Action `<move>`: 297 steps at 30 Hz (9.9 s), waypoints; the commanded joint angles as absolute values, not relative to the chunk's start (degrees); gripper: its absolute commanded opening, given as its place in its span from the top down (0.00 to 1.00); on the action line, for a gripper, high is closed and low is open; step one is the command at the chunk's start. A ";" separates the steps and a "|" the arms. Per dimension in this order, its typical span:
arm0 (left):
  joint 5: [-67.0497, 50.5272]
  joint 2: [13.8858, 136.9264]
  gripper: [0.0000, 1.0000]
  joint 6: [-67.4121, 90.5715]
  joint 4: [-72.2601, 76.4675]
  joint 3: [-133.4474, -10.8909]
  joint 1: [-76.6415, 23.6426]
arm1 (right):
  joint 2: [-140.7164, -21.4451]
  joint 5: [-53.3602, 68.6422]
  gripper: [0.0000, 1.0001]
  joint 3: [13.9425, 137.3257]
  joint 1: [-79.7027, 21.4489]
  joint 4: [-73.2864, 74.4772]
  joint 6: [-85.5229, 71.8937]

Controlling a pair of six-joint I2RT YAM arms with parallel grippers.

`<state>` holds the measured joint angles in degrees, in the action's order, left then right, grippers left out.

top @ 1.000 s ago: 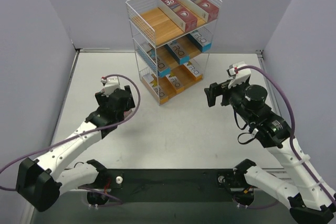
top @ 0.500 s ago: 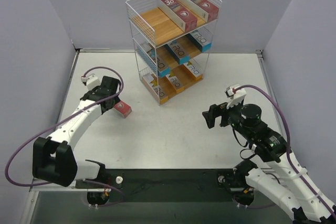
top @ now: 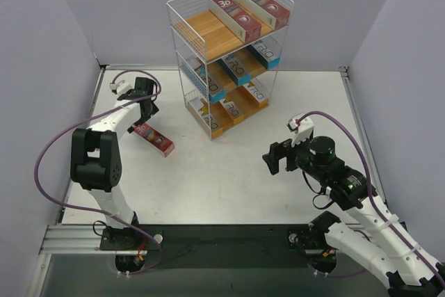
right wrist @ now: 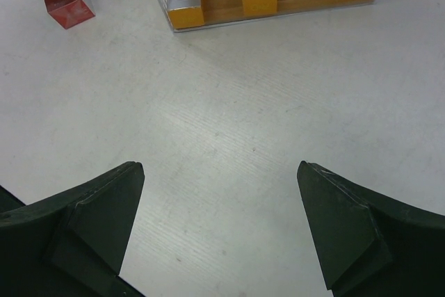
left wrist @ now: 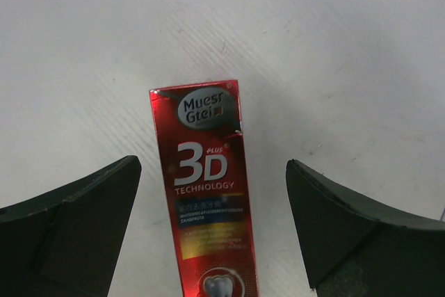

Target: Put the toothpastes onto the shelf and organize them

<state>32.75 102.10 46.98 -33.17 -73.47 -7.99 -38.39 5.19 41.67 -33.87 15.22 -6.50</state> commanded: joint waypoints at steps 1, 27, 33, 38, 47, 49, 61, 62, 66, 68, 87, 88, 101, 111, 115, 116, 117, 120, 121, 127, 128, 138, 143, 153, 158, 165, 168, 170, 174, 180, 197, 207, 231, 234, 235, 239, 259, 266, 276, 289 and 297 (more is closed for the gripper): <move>34.10 106.94 0.03 49.48 -33.39 -79.36 -6.24 | -39.64 7.29 0.00 43.07 -34.54 13.10 -6.41; 30.41 105.93 0.51 51.94 -38.84 -75.51 -6.06 | -38.06 -2.62 0.01 31.38 -50.96 1.77 -3.17; 29.01 95.30 0.56 53.26 -42.71 -70.58 -10.10 | -43.23 -8.08 0.01 29.88 -62.04 -9.39 -2.38; 26.98 87.73 0.56 56.85 -47.72 -67.59 -14.23 | -51.67 -11.77 0.01 30.32 -70.38 -19.92 -1.32; 25.85 78.32 0.57 66.70 -56.33 -68.29 -25.83 | -66.17 -14.15 0.00 34.54 -74.97 -36.46 1.04; 24.70 77.70 0.57 68.02 -58.00 -68.55 -26.80 | -69.68 -13.45 0.00 35.85 -75.41 -39.71 1.58; 24.87 73.65 0.57 72.77 -63.46 -69.44 -30.85 | -80.68 -8.79 0.00 40.95 -76.29 -47.11 5.36; 25.13 73.30 0.58 72.60 -63.54 -69.43 -30.85 | -81.21 -8.62 0.01 41.31 -76.38 -47.28 5.54; 26.80 73.30 0.58 72.07 -64.86 -69.96 -31.02 | -83.66 -6.95 0.03 42.80 -76.73 -48.51 5.89; 27.16 73.13 0.58 71.54 -64.95 -70.05 -30.94 | -84.20 -5.63 0.04 43.33 -76.82 -48.87 6.33; 32.08 71.63 0.60 65.66 -64.42 -71.63 -31.03 | -89.47 -15.29 0.25 47.64 -76.64 -47.90 3.43; 32.08 71.72 0.60 65.39 -64.42 -71.89 -31.03 | -89.56 -15.47 0.27 47.72 -76.55 -47.81 3.43; 32.52 68.65 0.32 62.67 -61.62 -73.30 -31.03 | -85.62 -18.54 0.82 46.58 -76.20 -45.53 5.80; 35.16 54.07 0.03 52.58 -43.26 -62.41 -30.94 | -78.14 -21.01 1.00 44.30 -76.11 -40.70 7.21; 35.25 48.44 0.03 46.77 -36.05 -56.97 -30.85 | -75.15 -19.95 1.00 44.30 -75.68 -36.92 6.86; 34.55 47.73 0.03 45.10 -33.08 -56.08 -30.85 | -73.84 -19.60 1.00 44.30 -75.67 -35.26 6.42; 34.45 46.25 0.03 42.48 -31.83 -55.20 -30.85 | -72.96 -19.16 1.00 44.47 -75.59 -34.29 6.16; 34.80 43.96 0.03 40.00 -28.05 -51.95 -30.76 | -69.27 -18.11 1.00 45.87 -75.50 -29.63 5.80; 34.98 43.60 0.03 39.38 -26.47 -51.33 -30.67 | -67.34 -17.84 1.00 46.23 -75.41 -28.40 5.80; 33.58 41.05 0.03 33.14 -20.66 -46.24 -30.59 | -58.29 -17.84 1.00 50.70 -74.71 -18.73 7.29; 33.49 40.87 0.03 31.83 -19.35 -45.62 -30.50 | -57.31 -18.02 1.00 51.50 -74.53 -16.28 8.34; 27.42 36.74 0.03 18.99 -8.27 -35.86 -30.32 | -48.34 -17.41 1.00 68.19 -67.42 -4.84 17.04; 26.28 36.91 0.03 15.65 -5.28 -31.82 -30.32 | -49.57 -16.53 0.99 76.01 -63.81 -4.66 22.67; 23.64 39.81 0.03 11.43 0.86 -26.11 -30.32 | -58.70 -14.77 0.98 89.02 -61.53 -12.56 34.09; 23.03 40.60 0.03 11.07 2.72 -23.73 -30.41 | -63.89 -10.47 0.97 94.56 -56.61 -16.35 33.76; 22.50 40.78 0.03 9.93 5.44 -22.15 -30.32 | -73.37 -5.89 0.96 100.63 -49.05 -20.21 29.54; 22.24 41.31 0.03 8.70 6.33 -22.06 -30.32 | -76.62 -3.18 0.96 103.00 -46.94 -20.83 27.43; 22.50 41.48 0.03 8.18 6.68 -22.24 -30.32 | -78.13 -2.11 0.96 103.97 -46.49 -21.09 26.72; 21.19 41.48 0.03 8.26 7.12 -22.24 -30.23 | -81.99 -0.97 0.96 104.42 -45.53 -24.25 26.46; 19.42 41.22 0.03 9.14 7.82 -22.15 -30.23 | -87.18 -1.49 0.96 103.98 -43.51 -29.25 22.86; 18.02 41.22 0.03 9.67 8.88 -22.06 -30.23 | -92.19 6.15 0.83 94.92 -40.69 -36.12 7.04; 17.75 41.66 0.03 9.49 9.23 -22.06 -30.23 | -93.34 9.84 0.62 94.31 -40.78 -34.10 4.31; 16.35 41.66 0.03 9.76 9.75 -21.89 -30.15 | -84.73 15.55 0.17 99.68 -40.52 -19.87 3.25; 16.17 41.49 0.03 9.93 9.75 -21.88 -30.15 | -82.01 16.00 0.19 97.30 -40.25 -19.34 2.29; 16.08 41.57 0.03 10.02 9.84 -21.88 -30.15 | -80.61 15.82 0.24 95.55 -40.17 -19.25 2.20; 15.56 41.57 0.03 10.20 9.93 -21.80 -30.15 | -78.84 15.47 0.40 92.99 -39.38 -16.71 2.11; 15.29 40.96 0.03 10.46 10.11 -21.88 -30.06 | -90.08 21.00 0.66 100.37 -34.89 -10.81 0.44; 15.73 40.08 0.03 10.37 9.93 -21.71 -29.97 | -90.53 23.55 0.66 102.31 -35.33 -8.88 0.35; 20.30 33.76 0.03 9.32 2.82 -23.99 -30.06 | -80.96 19.16 0.60 96.95 -34.63 -3.78 3.43; 36.90 21.55 0.03 0.44 -15.73 -41.13 -30.06 | -54.77 -19.71 0.04 71.48 -31.99 5.17 4.22; 44.38 11.96 0.03 -1.32 -14.94 -41.75 -30.06 | -34.03 -37.17 0.00 55.74 -31.29 13.61 -2.88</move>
